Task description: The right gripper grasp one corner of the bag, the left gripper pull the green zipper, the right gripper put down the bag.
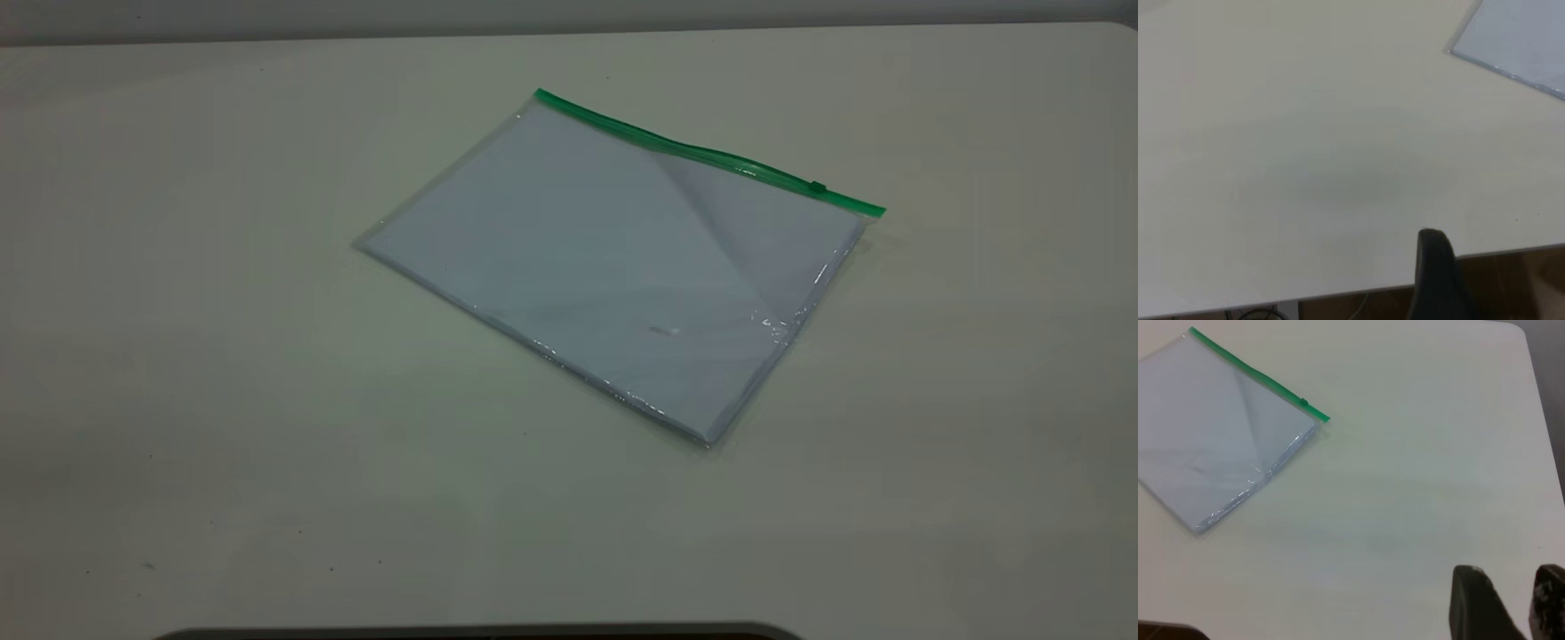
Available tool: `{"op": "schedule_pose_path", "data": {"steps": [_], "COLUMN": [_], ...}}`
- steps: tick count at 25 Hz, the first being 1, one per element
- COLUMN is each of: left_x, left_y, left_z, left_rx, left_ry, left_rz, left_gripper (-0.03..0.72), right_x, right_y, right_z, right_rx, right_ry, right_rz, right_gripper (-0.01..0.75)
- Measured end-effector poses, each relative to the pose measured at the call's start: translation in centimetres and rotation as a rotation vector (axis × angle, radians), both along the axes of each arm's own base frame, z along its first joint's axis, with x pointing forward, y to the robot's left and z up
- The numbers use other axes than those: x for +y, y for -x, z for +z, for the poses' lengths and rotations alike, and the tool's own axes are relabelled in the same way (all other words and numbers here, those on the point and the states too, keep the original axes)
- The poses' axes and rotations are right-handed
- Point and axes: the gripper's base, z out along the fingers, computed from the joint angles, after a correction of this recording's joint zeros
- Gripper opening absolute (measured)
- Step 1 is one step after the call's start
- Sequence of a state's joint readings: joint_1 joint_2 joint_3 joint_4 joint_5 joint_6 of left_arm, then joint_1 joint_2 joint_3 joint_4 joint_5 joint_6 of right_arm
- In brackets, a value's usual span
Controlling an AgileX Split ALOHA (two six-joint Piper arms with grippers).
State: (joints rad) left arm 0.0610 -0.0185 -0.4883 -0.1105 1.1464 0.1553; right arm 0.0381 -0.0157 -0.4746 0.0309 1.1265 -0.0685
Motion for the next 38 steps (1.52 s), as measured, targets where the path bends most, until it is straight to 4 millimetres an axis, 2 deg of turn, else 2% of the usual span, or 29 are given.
{"op": "schedule_pose_path", "data": {"steps": [32, 35, 38], "left_x": [-0.2, -0.2, -0.5], "left_y": [0.0, -0.7, -2.8], "left_z": [0.0, 0.6, 1.7], "left_rx": [-0.004, 0.002, -0.001], "left_ry": [0.016, 0.030, 0.087], "left_rz": [-0.011, -0.011, -0.026], "left_gripper": [0.520, 0.520, 0.520], "right_x": [0.2, 0.6, 1.3], "right_y": [0.0, -1.0, -3.3], "right_z": [0.0, 0.2, 0.6], "right_rx": [0.002, 0.059, 0.150], "right_ry": [-0.016, -0.054, -0.089], "right_rz": [0.010, 0.042, 0.085], "right_gripper": [0.239, 0.250, 0.270]}}
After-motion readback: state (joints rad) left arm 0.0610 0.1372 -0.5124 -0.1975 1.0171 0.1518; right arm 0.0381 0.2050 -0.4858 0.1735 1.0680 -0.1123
